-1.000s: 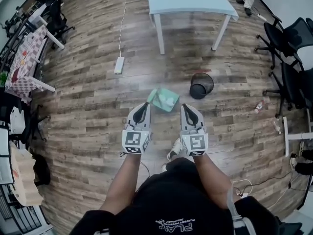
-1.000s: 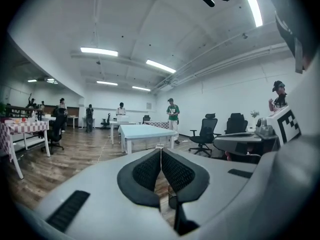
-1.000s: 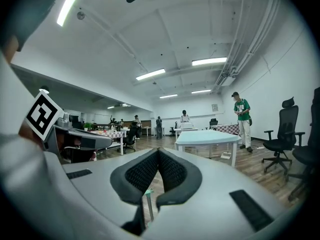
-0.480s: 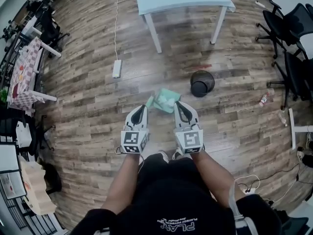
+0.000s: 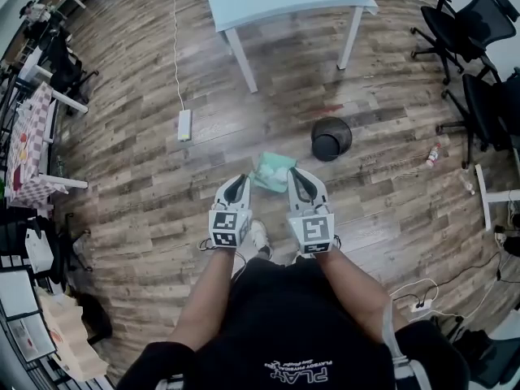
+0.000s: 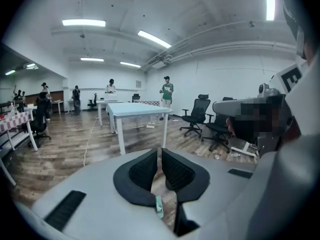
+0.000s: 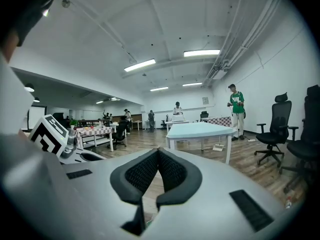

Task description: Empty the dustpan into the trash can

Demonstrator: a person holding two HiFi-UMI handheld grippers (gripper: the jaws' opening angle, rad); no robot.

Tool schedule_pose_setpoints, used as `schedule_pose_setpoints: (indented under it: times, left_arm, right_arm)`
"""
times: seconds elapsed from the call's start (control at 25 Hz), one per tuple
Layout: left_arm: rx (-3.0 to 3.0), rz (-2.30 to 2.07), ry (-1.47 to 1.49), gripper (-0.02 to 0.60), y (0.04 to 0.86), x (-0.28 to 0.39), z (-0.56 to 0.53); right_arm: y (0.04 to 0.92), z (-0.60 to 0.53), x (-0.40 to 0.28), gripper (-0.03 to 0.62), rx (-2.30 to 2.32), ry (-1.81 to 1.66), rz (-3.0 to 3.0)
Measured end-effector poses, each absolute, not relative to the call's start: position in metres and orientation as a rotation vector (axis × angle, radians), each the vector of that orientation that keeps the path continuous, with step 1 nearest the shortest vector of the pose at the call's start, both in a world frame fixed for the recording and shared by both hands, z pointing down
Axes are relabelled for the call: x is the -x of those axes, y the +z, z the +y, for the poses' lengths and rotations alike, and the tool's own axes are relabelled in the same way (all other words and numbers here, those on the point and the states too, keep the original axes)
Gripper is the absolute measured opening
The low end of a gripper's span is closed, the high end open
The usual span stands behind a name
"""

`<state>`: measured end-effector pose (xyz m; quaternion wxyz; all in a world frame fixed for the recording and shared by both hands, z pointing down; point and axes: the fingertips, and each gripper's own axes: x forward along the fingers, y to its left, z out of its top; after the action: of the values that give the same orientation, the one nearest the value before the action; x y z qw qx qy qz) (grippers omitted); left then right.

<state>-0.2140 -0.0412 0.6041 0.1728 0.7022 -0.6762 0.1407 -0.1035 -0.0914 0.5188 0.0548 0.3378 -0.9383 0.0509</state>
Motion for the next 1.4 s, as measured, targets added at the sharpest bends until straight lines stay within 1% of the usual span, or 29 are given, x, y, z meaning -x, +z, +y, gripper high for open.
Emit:
schedule_pose_setpoints:
  times: [0.24, 0.28, 0.32, 0.36, 0.52, 0.76, 0.92, 1.08, 1.4]
  left_arm:
    - [-2.003, -1.793, 0.447, 0.033, 0.637, 0.226, -0.047]
    - [-2.005, -1.768, 0.46, 0.102, 0.643, 0.229, -0.048]
    - [-2.011, -1.742, 0.477, 0.156, 0.649, 0.229, -0.05]
    - [-2.016, -1.72, 0.495, 0.184, 0.656, 0.229, -0.052]
    - [-1.989, -1.664, 0.55, 0.227, 0.685, 0.23, -0.064]
    - [-1.882, -1.603, 0.639, 0.249, 0.737, 0.239, -0.074]
    - [-1.797, -1.598, 0.635, 0.255, 0.757, 0.246, -0.082]
    - [-1.789, -1.554, 0.678, 0.268, 0.776, 0.242, -0.089]
    - [-1.7, -1.45, 0.786, 0.275, 0.821, 0.237, -0.091]
  right_arm:
    - [0.539, -0.085, 0.116, 0.023, -1.05, 0.125, -2.746]
    - [0.541, -0.085, 0.119, 0.025, -1.056, 0.122, -2.736]
    - [0.543, -0.086, 0.122, 0.025, -1.063, 0.117, -2.728]
    - [0.545, -0.087, 0.123, 0.025, -1.071, 0.11, -2.723]
    - [0.556, -0.093, 0.125, 0.025, -1.082, 0.084, -2.694]
    - [0.577, -0.09, 0.126, 0.025, -1.07, 0.09, -2.635]
    - [0.591, -0.09, 0.126, 0.023, -1.073, 0.113, -2.61]
    - [0.6, -0.094, 0.129, 0.025, -1.081, 0.103, -2.594]
    - [0.608, -0.099, 0.13, 0.024, -1.082, 0.106, -2.584]
